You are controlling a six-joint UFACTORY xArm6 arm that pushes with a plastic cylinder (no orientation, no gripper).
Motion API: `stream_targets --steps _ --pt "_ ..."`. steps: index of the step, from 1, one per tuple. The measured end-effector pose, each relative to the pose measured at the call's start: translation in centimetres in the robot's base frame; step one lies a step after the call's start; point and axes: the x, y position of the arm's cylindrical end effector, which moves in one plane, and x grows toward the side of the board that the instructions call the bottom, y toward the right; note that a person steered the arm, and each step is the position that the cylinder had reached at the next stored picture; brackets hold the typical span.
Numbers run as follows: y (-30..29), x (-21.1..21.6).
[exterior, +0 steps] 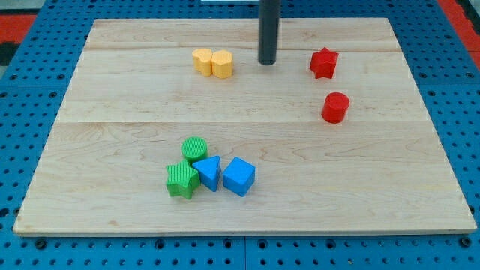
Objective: Push the red star into the red circle
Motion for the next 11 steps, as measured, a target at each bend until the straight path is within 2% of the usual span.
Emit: stream_targets --steps 2,3,4,5,7,8,9,11 --pt "11.9 -0.5" --pt "12.5 -1.5" --pt "14.3 -0.1" --pt "12.4 2.4" --pt "10.5 2.7" --pt "10.4 1.3" --pt "9.3 2.3" --pt "9.7 7.4"
